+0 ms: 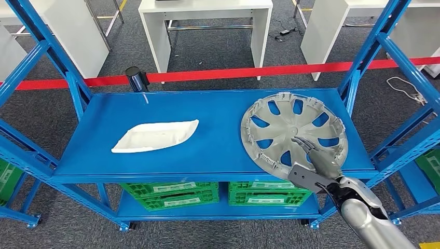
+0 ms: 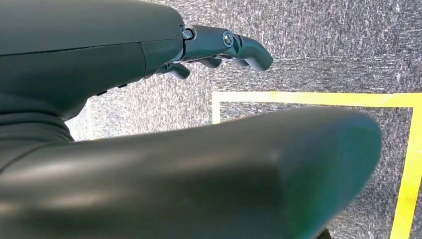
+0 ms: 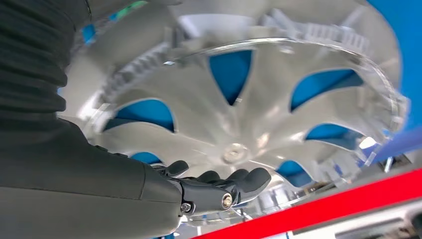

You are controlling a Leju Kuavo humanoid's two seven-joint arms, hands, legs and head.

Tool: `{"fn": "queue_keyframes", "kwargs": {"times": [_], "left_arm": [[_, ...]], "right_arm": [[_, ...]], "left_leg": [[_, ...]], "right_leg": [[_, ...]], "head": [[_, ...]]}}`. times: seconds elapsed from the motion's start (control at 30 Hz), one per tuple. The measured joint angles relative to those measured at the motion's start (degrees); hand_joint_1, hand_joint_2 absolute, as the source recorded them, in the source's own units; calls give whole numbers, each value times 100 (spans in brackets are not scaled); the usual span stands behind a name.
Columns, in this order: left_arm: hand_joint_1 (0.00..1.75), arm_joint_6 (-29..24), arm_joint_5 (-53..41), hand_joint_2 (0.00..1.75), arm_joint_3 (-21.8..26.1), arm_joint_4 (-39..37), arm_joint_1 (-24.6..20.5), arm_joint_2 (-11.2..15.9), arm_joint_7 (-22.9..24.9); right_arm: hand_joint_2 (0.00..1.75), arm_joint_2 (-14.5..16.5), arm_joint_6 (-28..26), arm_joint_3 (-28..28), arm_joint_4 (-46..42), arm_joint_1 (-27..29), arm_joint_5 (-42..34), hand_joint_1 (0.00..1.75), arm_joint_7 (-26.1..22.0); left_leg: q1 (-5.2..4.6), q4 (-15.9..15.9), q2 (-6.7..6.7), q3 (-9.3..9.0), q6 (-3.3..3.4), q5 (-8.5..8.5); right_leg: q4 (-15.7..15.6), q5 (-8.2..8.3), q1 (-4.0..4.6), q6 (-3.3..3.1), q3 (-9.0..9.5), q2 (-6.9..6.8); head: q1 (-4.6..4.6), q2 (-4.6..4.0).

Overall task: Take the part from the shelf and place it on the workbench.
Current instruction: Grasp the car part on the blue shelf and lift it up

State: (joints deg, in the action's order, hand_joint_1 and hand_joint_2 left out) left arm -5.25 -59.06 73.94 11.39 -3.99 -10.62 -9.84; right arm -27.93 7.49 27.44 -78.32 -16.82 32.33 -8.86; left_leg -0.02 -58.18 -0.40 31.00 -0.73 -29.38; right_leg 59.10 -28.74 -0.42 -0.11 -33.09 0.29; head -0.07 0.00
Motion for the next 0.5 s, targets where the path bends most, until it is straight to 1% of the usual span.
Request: {"fn": "queue_keyframes", "kwargs": {"times": [0.1,0.2,0.5], "left_arm": [[0,0,-9,0,0,0,1,9,-4],[0,0,-11,0,0,0,-1,16,-8],[0,0,-27,0,0,0,1,23,3]], "right_arm": [[175,-203,30,-1,-161,106,-22,0,16],[175,-327,38,-1,-258,174,-24,0,26],[175,-455,190,1,-571,430,279,0,282]], "left_leg": [[0,0,1,0,2,-1],[0,0,2,-1,5,-3],[0,0,1,-1,5,-3]], "right_leg": [[-1,0,0,0,1,1],[-1,0,0,0,1,3],[-1,-1,1,1,3,1]], "head": [[0,0],[0,0],[0,0]]}}
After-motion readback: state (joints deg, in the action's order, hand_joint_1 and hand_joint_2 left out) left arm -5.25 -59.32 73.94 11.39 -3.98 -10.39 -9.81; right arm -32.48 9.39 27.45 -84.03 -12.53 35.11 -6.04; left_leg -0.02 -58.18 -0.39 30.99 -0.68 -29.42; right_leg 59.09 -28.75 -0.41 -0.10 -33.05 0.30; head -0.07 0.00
